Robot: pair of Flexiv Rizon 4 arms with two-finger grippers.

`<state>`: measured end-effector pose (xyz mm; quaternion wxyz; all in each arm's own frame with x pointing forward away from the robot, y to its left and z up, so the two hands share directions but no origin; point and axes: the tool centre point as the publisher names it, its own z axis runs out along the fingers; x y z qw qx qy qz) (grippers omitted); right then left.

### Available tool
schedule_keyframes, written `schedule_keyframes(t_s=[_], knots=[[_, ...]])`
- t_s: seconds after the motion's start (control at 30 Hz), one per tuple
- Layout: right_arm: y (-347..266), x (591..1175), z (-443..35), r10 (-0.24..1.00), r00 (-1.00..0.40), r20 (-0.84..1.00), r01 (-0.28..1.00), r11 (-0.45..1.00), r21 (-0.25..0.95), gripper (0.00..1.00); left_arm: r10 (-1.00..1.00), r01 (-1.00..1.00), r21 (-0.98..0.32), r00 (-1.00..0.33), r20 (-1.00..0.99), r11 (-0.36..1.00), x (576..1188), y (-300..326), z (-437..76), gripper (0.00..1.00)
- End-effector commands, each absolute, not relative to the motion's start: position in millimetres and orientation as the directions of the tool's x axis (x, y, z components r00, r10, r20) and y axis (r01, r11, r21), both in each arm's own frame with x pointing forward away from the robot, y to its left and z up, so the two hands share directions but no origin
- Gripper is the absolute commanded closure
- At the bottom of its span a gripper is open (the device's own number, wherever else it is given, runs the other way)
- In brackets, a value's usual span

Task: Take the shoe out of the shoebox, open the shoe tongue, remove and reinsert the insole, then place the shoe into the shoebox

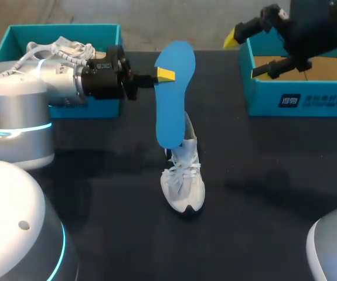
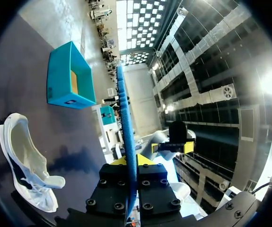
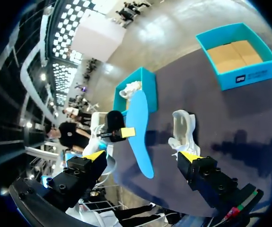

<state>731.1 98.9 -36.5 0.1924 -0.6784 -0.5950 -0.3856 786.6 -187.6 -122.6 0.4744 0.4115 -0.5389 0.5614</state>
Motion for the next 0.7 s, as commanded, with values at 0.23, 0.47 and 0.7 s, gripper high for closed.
schedule_keyframes(t_s=[0.23, 0.47, 0.7], knots=[[94, 729, -63, 0.063, -0.147, 0.987, 0.972, -0.176, 0.156, 0.0, 0.086, -0.976, -0.215, -0.211, 0.974, 0.03, 786, -188, -123, 1.0], [93, 727, -71, 0.029, -0.127, 0.991, 0.975, -0.178, 0.131, 0.0, 0.086, -0.976, -0.215, -0.211, 0.974, 0.03, 786, -188, -123, 1.0], [95, 725, -73, 0.038, -0.131, 0.991, 0.977, -0.165, 0.136, 0.0, 0.086, -0.976, -0.215, -0.211, 0.974, 0.03, 786, -188, -123, 1.0]])
